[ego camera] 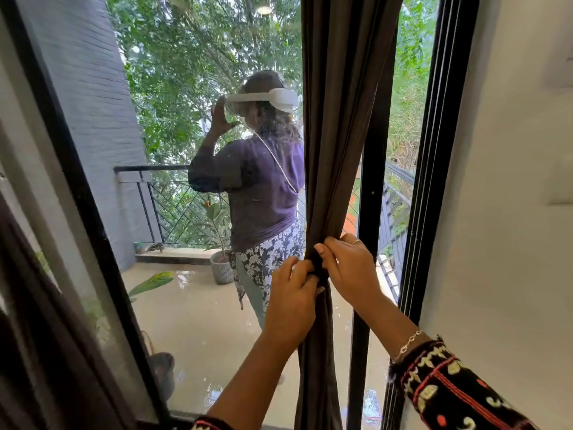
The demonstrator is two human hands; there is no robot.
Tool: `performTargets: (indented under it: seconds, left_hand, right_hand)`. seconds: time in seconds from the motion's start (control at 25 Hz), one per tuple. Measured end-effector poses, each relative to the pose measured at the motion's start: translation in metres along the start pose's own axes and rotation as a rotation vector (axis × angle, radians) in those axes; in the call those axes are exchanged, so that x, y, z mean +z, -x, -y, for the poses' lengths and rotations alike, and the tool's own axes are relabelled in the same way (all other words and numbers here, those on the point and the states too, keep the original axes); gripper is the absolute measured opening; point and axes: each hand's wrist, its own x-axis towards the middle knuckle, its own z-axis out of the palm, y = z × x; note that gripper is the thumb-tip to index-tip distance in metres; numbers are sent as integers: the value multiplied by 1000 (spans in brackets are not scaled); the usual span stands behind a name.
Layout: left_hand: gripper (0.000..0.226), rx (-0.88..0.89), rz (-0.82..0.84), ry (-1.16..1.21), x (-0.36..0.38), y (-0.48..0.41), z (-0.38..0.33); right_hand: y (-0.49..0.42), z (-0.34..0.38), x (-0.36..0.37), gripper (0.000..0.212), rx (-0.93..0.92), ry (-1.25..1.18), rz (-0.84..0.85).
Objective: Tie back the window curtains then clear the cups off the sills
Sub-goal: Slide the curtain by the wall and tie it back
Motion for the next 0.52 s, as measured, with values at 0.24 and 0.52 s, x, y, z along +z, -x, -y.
performTargets:
  seconds: [0.24, 0.52]
  left_hand:
    - [32, 3, -48, -4, 2, -8, 11]
    - [20, -155, -97, 163, 10, -7, 2]
  right_hand:
    - [26, -5, -5, 22, 320, -363, 84]
    - [49, 1, -5, 36, 477, -550, 81]
